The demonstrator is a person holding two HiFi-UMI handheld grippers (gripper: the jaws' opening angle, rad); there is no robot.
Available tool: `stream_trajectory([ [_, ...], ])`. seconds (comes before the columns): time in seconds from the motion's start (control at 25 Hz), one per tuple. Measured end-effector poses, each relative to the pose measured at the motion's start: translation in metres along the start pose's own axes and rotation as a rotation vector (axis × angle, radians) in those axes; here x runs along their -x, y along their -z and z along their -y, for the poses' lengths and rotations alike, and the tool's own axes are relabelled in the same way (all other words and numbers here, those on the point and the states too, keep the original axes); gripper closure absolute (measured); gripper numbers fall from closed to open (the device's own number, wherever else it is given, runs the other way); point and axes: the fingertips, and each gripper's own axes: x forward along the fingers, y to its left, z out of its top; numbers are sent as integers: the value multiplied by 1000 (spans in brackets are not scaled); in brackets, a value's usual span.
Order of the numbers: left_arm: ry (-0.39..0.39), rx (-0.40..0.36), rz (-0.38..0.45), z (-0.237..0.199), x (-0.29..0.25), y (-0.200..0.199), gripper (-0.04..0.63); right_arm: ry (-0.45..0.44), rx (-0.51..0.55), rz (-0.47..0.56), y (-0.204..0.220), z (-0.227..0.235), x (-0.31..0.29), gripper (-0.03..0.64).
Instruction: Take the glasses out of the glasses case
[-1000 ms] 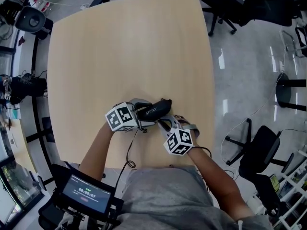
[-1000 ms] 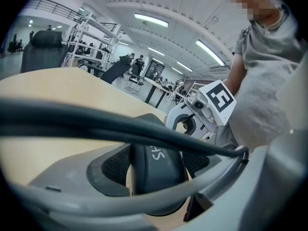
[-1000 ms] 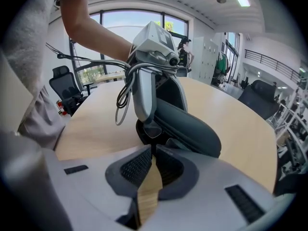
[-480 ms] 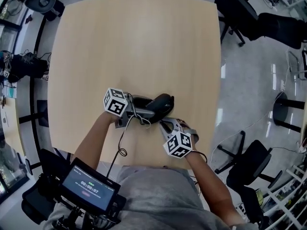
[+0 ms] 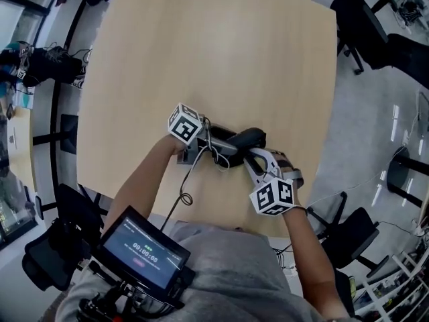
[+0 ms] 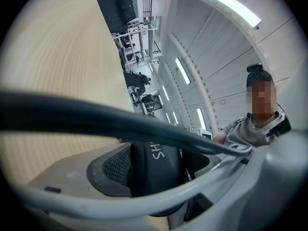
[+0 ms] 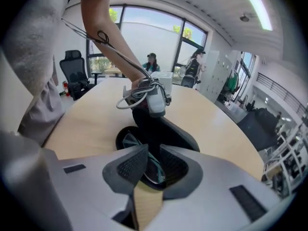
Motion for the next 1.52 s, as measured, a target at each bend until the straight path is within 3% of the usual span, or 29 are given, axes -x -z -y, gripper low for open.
stream_trajectory([
  [0.08, 17, 20, -3, 2, 0, 2, 259, -21, 93, -30, -1, 2, -9, 498],
  [0.12, 24, 26, -2, 3, -1, 2, 259, -35, 141, -47, -1, 3, -13, 489],
  [0.32, 40, 51, 24, 4, 0, -1, 259, -108, 327, -118, 5, -3, -29, 491],
  [0.64, 54, 93, 47, 2, 1, -2, 259, -170, 489, -204, 6, -13, -38, 543],
  [0.76, 50, 97, 47, 1, 0, -1, 259, -187, 478, -225, 11, -19, -40, 609],
  [1.0, 53, 105, 56, 1, 2, -4, 272, -176, 341, -178, 9, -14, -35, 609],
  [1.32, 48, 97, 52, 0, 2, -4, 273, -131, 284, -158, 13, -9, -22, 611],
  [1.4, 46, 96, 51, 0, 2, -4, 273, -128, 290, -148, 10, -5, -17, 611],
  [1.52, 48, 95, 49, 0, 3, -3, 273, -177, 391, -174, 14, -12, -16, 609],
])
